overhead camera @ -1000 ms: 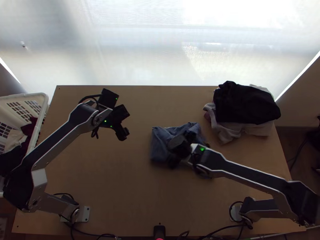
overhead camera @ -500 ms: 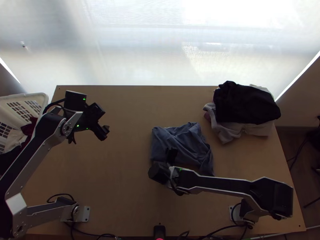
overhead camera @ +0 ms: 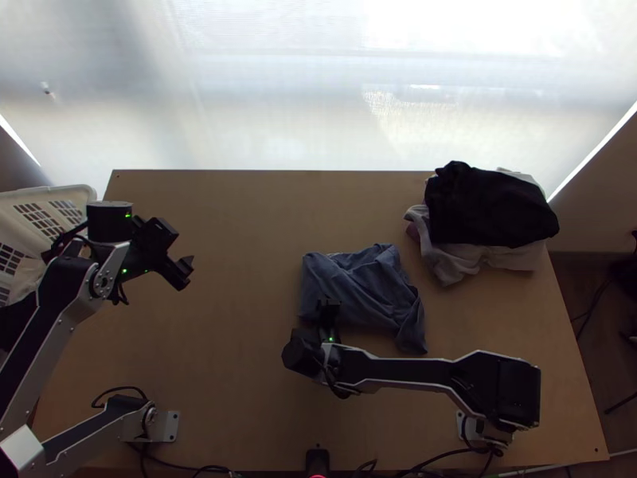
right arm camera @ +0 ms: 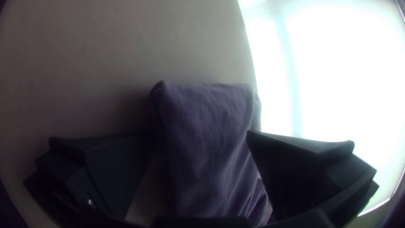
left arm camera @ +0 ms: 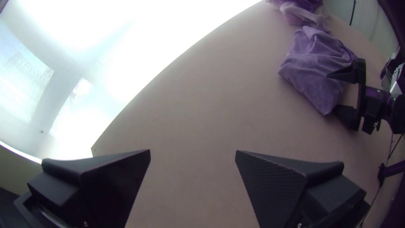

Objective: Fold the t-shirt

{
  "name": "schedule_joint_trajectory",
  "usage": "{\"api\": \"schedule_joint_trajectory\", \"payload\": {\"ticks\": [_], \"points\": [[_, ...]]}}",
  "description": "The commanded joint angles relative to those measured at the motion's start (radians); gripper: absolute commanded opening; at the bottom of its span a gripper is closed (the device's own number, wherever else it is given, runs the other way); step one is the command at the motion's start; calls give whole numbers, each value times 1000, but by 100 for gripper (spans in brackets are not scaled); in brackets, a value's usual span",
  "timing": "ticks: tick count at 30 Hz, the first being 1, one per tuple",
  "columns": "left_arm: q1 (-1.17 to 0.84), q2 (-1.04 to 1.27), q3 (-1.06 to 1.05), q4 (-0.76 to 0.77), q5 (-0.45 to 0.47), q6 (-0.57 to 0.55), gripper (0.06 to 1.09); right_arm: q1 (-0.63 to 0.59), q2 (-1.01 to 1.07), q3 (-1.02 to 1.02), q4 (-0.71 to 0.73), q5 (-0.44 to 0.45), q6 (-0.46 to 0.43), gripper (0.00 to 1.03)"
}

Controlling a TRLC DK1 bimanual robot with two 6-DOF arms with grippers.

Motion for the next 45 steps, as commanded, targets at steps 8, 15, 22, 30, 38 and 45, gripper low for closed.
{"api": "schedule_joint_trajectory", "payload": {"ticks": [8, 15, 22, 30, 38, 45], "points": [[147, -70, -64, 10, 76, 82, 104, -82, 128, 33, 183, 39, -231, 98], [199, -71, -76, 10, 114, 123, 104, -154, 187, 71, 232, 56, -314, 98], [256, -67, -78, 16, 151, 162, 104, -200, 221, 76, 258, 64, -325, 72], [305, -57, -87, 30, 160, 195, 104, -232, 243, 83, 318, 60, -323, 5], [337, -59, -64, 29, 160, 198, 104, -260, 103, 129, 318, 37, -331, 3], [336, -64, -9, -31, 162, 183, 104, -283, -95, 217, 318, 34, -386, 3]]}}
